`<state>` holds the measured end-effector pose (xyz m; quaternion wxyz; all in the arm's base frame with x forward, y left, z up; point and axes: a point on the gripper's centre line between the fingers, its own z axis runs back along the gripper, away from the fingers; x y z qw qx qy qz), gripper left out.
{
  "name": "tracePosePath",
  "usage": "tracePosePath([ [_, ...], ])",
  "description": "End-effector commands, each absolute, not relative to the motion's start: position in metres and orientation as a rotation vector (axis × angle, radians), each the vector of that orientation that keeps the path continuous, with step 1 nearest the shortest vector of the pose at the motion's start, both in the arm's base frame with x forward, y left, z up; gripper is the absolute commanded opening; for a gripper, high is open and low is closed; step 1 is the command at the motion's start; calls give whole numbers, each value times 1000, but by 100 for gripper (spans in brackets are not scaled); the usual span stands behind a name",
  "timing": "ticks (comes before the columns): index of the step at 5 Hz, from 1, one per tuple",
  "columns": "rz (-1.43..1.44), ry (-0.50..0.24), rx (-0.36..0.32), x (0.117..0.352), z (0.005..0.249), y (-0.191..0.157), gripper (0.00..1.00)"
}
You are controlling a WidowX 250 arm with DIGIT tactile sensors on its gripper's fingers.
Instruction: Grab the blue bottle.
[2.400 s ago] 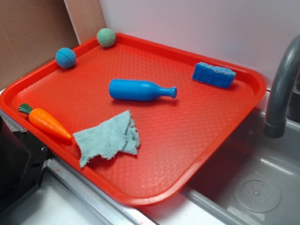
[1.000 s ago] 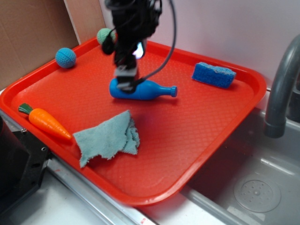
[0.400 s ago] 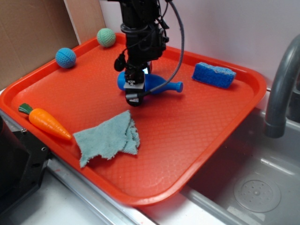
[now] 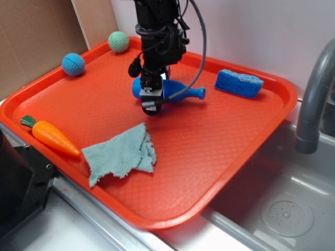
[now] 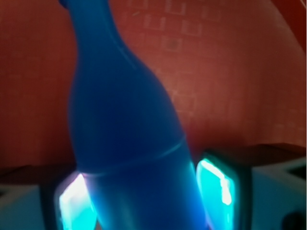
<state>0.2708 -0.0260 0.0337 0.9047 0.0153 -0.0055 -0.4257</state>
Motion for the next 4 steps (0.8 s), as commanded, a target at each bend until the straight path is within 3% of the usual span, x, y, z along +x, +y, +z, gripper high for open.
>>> tracePosePath([
  [1,-482,-147,58,237,151,-2,0],
  [2,-228,-125,12,214,201,14,0],
  [3,-66,-105,41,204,218,17,0],
  [4,19,-93,50,203,217,21,0],
])
